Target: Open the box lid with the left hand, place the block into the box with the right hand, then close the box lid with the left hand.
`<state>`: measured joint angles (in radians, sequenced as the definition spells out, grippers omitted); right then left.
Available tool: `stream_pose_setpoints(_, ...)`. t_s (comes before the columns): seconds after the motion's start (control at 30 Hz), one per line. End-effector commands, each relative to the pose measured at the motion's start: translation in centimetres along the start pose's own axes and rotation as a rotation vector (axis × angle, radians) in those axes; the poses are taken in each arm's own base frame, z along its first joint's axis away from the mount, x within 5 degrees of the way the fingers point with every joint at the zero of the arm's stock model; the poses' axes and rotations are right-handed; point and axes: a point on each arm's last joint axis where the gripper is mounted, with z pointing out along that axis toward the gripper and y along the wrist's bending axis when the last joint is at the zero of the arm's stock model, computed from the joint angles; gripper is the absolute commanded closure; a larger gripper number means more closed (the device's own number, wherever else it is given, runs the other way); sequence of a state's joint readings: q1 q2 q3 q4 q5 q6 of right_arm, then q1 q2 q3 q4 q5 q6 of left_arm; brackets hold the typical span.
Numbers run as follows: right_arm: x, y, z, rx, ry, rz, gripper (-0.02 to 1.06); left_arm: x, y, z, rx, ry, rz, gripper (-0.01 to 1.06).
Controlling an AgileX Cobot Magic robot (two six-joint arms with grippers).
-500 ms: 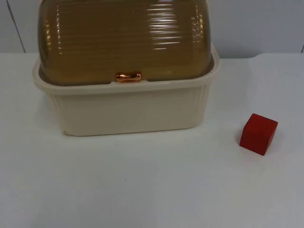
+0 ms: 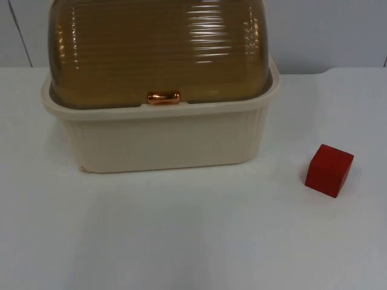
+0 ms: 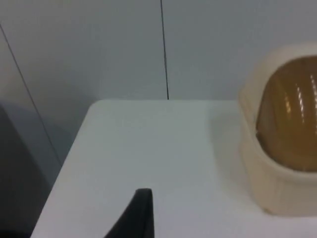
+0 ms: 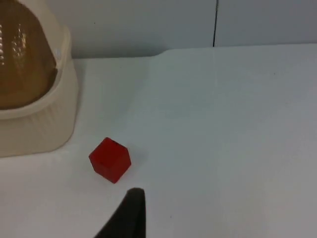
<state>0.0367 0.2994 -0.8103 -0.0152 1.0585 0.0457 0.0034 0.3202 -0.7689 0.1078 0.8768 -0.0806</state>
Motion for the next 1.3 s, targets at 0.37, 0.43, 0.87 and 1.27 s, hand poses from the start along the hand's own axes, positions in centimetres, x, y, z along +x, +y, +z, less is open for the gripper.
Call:
stream_pose_setpoints(0.37,-7.4,-0.1,3.4,0.046,-0.092,-0.021,-0.01,-6.3,-0.8,5.2,0.035,0.017,-0.025,0.00)
stream_pose_setpoints(0.43,-8.3,0.0,5.1,0.042,-0.103,-0.025,-0.01,-6.3,-0.9,6.6,0.033,0.053,-0.013,0.00)
stream_pose_setpoints(0.87,-9.6,0.1,10.9,0.038,-0.033,-0.061,-0.01,-5.8,-1.2,11.0,0.026,0.185,0.112,0.00)
stream_pose_setpoints(1.27,-9.8,0.1,11.1,0.041,-0.047,-0.067,-0.01,-3.5,-6.6,15.8,0.450,0.361,0.365,0.00)
